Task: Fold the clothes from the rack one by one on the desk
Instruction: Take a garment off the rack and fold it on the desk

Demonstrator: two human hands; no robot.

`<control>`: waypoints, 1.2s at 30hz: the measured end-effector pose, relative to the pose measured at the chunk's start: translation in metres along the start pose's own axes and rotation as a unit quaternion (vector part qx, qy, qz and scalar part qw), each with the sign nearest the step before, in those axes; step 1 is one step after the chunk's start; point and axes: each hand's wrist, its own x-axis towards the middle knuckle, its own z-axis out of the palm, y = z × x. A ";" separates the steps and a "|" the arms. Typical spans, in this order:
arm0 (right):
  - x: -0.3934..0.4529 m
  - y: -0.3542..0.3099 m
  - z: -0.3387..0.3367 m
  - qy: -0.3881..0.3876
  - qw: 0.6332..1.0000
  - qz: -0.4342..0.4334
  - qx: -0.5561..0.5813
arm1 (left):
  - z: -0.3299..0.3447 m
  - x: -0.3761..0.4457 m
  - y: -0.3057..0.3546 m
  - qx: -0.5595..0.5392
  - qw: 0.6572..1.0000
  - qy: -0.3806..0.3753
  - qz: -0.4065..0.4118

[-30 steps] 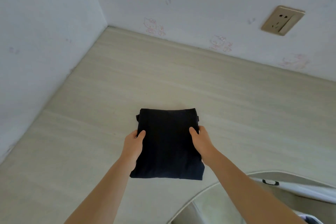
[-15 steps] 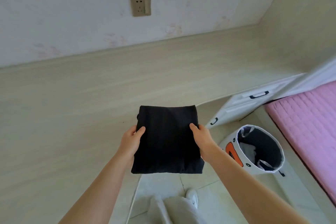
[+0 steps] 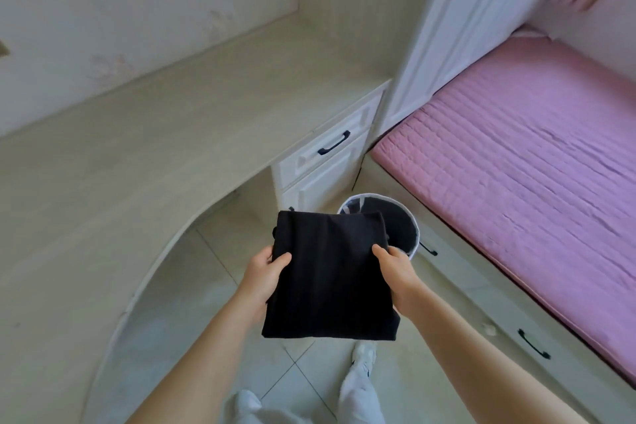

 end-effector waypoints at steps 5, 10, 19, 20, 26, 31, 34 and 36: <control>0.055 -0.019 -0.075 -0.001 1.000 0.007 -0.019 | 0.089 0.036 0.004 0.020 0.999 0.015 -0.020; 0.117 -0.042 -0.125 0.000 0.999 -0.006 -0.045 | 0.159 0.082 0.014 0.018 0.999 0.030 -0.032; 0.254 -0.065 -0.148 0.036 0.992 -0.082 -0.092 | 0.224 0.214 0.018 0.044 0.998 0.037 -0.011; 0.274 -0.065 -0.148 0.046 0.991 -0.091 -0.091 | 0.230 0.233 0.015 0.044 0.998 0.035 -0.011; 0.390 -0.046 -0.133 0.093 0.984 -0.137 -0.066 | 0.254 0.346 -0.021 0.034 0.998 0.043 -0.010; 0.471 -0.002 -0.122 0.096 0.983 -0.145 -0.057 | 0.273 0.416 -0.067 0.052 0.996 0.070 -0.007; 0.514 0.036 -0.115 0.091 0.986 -0.128 -0.057 | 0.280 0.452 -0.104 0.066 0.995 0.074 -0.013; 0.532 0.060 -0.112 0.096 0.986 -0.115 -0.067 | 0.281 0.467 -0.130 0.087 0.993 0.075 -0.024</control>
